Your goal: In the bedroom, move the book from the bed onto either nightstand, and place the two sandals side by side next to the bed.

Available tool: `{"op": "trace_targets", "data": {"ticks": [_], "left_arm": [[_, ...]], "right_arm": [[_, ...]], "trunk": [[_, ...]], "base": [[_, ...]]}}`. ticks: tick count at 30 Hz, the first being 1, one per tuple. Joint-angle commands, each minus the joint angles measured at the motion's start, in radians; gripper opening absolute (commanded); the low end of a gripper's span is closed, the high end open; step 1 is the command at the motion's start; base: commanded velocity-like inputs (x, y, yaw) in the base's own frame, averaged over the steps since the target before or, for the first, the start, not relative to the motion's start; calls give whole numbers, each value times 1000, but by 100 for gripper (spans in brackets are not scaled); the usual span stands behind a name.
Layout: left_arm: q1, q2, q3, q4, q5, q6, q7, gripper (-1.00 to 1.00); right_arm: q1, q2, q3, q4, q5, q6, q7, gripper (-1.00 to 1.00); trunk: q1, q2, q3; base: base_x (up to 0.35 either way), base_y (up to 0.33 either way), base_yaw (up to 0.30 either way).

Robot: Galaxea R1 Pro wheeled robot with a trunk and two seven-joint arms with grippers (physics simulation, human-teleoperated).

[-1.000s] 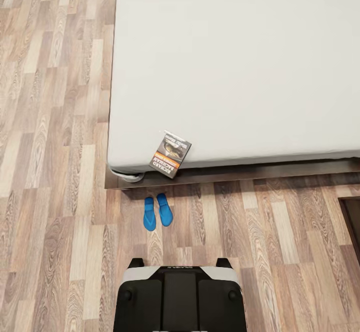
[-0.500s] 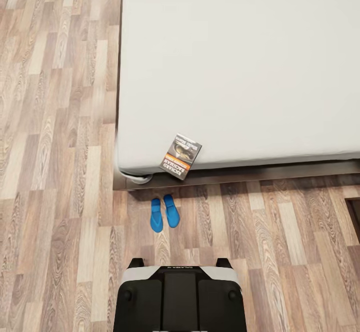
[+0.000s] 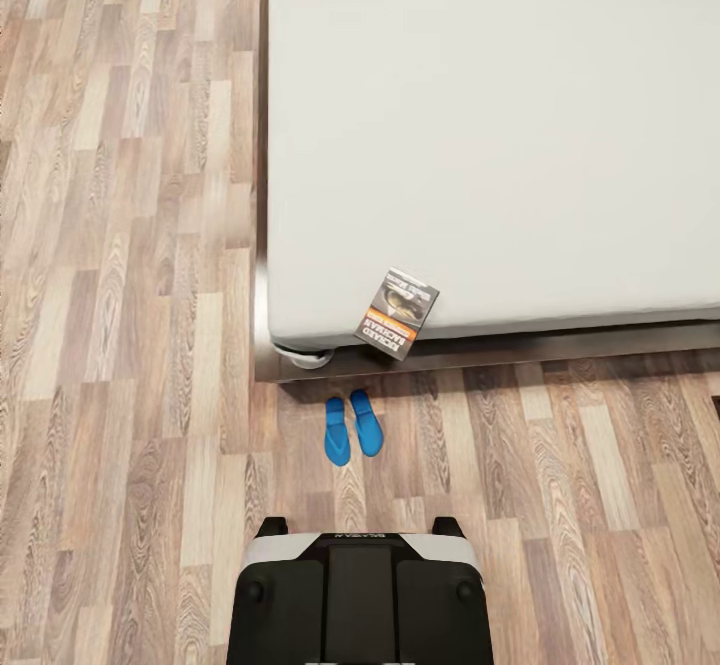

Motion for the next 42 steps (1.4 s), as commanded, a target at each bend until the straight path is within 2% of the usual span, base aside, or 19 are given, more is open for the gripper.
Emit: {"op": "trace_targets", "data": {"ticks": [1,9,15,18,22,25,26,31,34,37,42], "left_arm": [[0,0,-8,-1,8,-1,3,100],[1,0,-9,0,8,-1,3,100],[1,0,-10,0,7,-1,3,100],[2,0,-10,0,6,-1,3,100],[2,0,-10,0,5,0,3,100],[2,0,-10,0,5,0,3,100],[2,0,-10,0,5,0,3,100],[2,0,-10,0,5,1,3,100],[2,0,-11,0,5,1,3,100],[2,-1,-11,-1,5,1,3,100],[2,-12,-11,-1,4,1,5,100]], "right_arm": [[1,0,3,-2,-11,-2,-1,100],[-58,4,3,-12,-5,-2,0,100],[-95,2,3,-31,-10,-4,28,100],[-118,3,3,-49,-12,-5,88,100],[-141,3,-1,-66,-16,-4,214,100],[-158,1,-16,-72,-37,-4,296,100],[-158,1,-16,-72,-37,-4,296,100],[-183,-5,-38,-77,-102,-3,408,100],[-205,-7,-44,-77,-127,-1,479,100],[-226,-12,-49,-78,-140,0,526,100],[-248,-31,-52,-81,-150,-2,561,100]], "trunk": [[0,-1,0],[0,-1,0],[0,-1,0],[0,-1,0],[0,-1,0],[0,-1,0],[0,-1,0],[0,-1,0],[0,-1,0],[0,-1,0],[0,-1,0]], "base": [[0,140,0],[0,80,0],[0,192,0],[0,168,0],[0,80,0],[0,36,0],[0,28,0],[0,50,0],[0,146,0],[0,140,0],[0,61,0]]}}
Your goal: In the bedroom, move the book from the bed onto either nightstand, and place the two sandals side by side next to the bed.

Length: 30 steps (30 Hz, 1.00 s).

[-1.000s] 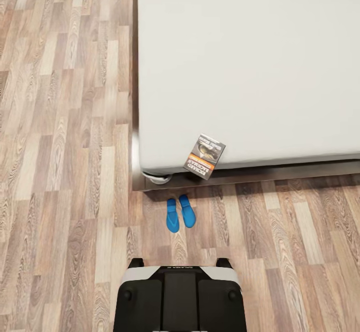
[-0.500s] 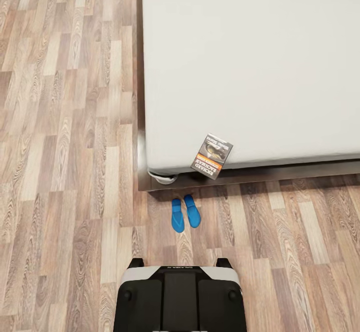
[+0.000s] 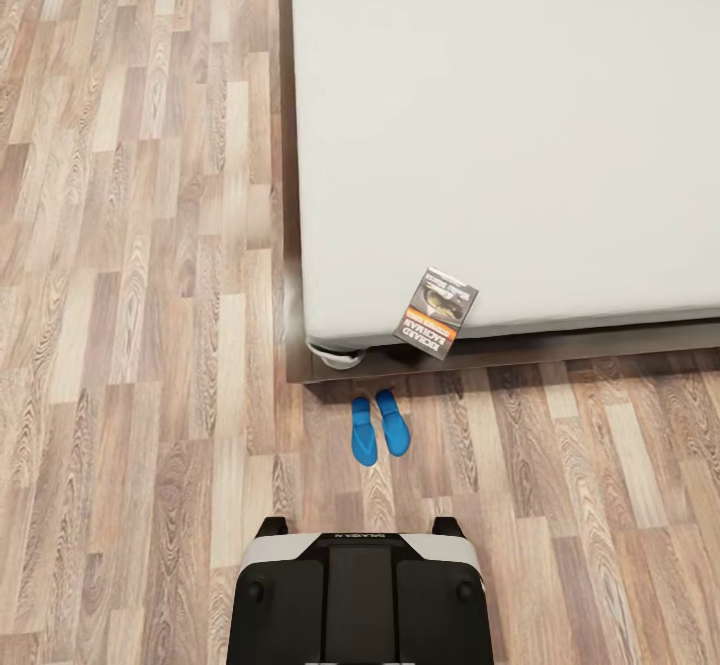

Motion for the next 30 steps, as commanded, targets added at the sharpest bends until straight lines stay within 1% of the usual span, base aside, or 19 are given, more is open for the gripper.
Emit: {"op": "trace_targets", "data": {"ticks": [1,5,7,13,17,21,24,25,29,30], "left_arm": [[0,-2,-8,-1,8,-1,4,100],[0,-7,-9,0,6,0,7,100],[0,-13,-9,0,5,1,9,100],[0,-18,-10,0,5,3,10,100],[0,-19,-10,0,4,4,11,100],[0,-19,-10,0,4,6,12,100],[0,-20,-10,0,4,8,12,100],[0,-20,-10,0,4,8,12,100],[0,-21,-11,0,4,9,12,100],[0,-21,-11,0,4,9,12,100]], "right_arm": [[-4,-4,-3,-2,-10,0,12,100],[-13,-11,-3,-19,-15,-1,19,100],[-19,-15,-3,-44,-18,-1,22,100],[-24,-18,-4,-73,-23,-2,24,100],[-25,-18,-12,-80,-24,-2,25,100],[-30,-16,-37,-85,-26,-2,24,100],[-33,-13,-76,-87,-27,-2,23,100],[-33,-13,-76,-87,-27,-2,23,100],[-36,-10,-148,-87,-29,-1,22,100],[-36,-10,-148,-87,-29,-1,22,100]], "trunk": [[0,-1,0],[0,-1,0],[0,-1,0],[0,-1,0],[0,-1,0],[0,-1,0],[0,-1,0],[0,-1,0],[0,-1,0],[0,-1,0]], "base": [[0,30,0],[0,18,0],[0,9,0],[0,5,0],[0,2,0],[0,0,0],[0,0,0],[0,0,0],[0,0,0],[0,0,0]]}}
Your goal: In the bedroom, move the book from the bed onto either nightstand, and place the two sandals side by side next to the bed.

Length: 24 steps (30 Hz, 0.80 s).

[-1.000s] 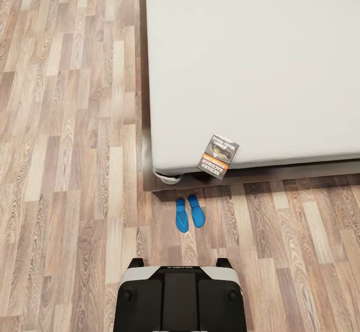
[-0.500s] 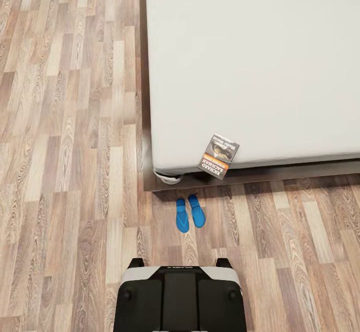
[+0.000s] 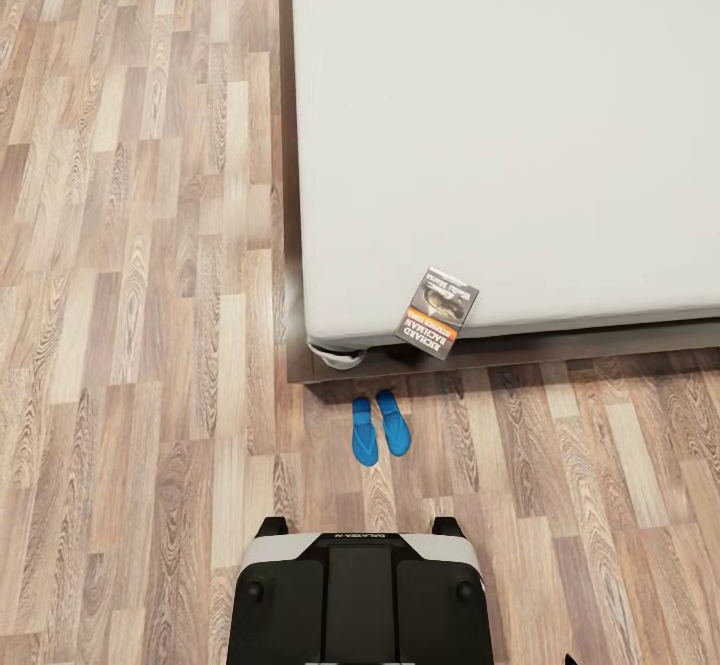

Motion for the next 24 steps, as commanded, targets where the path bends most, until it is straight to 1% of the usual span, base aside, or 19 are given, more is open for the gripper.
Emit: {"op": "trace_targets", "data": {"ticks": [1,2,4,8,13,17,18,20,24], "left_arm": [[0,0,-9,-1,9,-1,3,100],[0,-2,-9,-1,9,-1,3,100],[0,-2,-9,-1,9,-1,3,100],[0,-3,-9,-1,8,-1,3,100],[0,-7,-9,-1,8,0,3,100],[0,-14,-9,-1,7,0,2,100],[0,-14,-9,-1,7,0,2,100],[0,-21,-9,-1,7,1,2,100],[0,-42,-9,-1,7,1,0,100]], "right_arm": [[-1,0,-19,2,-8,1,9,100],[-1,1,-51,2,-9,2,9,100],[-2,2,-63,2,-9,3,9,100],[-2,4,-73,2,-9,2,9,100],[-2,16,-76,2,-4,2,9,100],[-2,32,-76,2,2,1,10,100],[-2,32,-76,2,2,1,10,100],[-2,39,-75,2,3,1,10,100],[-2,51,-74,0,3,-1,12,100]], "trunk": [[0,-1,0],[0,-1,0],[0,-1,0],[0,-1,0],[0,-1,0],[0,-1,0],[0,-1,0],[0,-1,0],[0,-1,0]], "base": [[0,0,0],[0,0,0],[0,0,0],[0,0,0],[0,0,0],[0,0,0],[0,0,0],[0,0,0],[0,0,0]]}}
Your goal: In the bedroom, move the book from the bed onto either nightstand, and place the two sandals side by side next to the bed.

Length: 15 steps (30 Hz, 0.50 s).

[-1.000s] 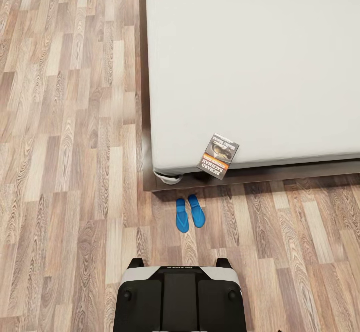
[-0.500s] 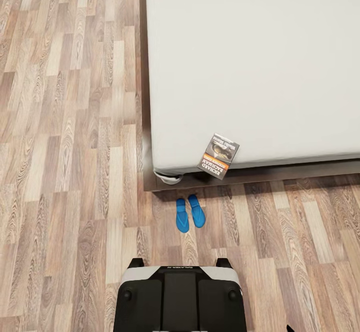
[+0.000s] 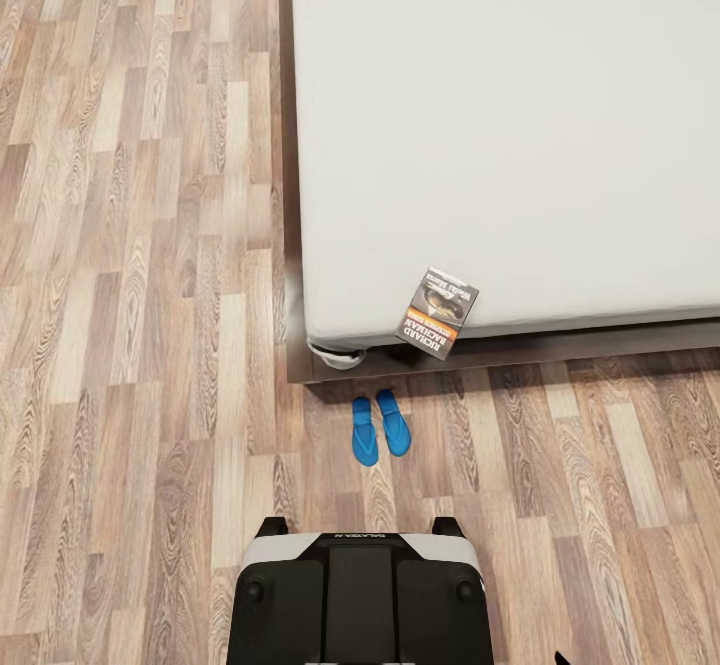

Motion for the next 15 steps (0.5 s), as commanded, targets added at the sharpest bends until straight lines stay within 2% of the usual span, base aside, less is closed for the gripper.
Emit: {"op": "trace_targets", "data": {"ticks": [1,7,11,15], "left_arm": [[0,-6,-8,-1,9,-1,2,100],[12,-38,-7,0,9,-1,0,100],[22,-51,-7,-1,10,-1,-1,100],[29,-59,-7,-1,10,0,-3,100]], "right_arm": [[-1,2,-4,1,-8,1,10,100],[-20,7,0,-31,-8,0,16,100],[-32,8,6,-59,-7,0,45,100],[-43,3,12,-88,-6,0,120,100]], "trunk": [[0,-1,0],[0,-1,0],[0,-1,0],[0,-1,0]], "base": [[0,0,0],[0,0,0],[0,0,0],[0,0,0]]}}
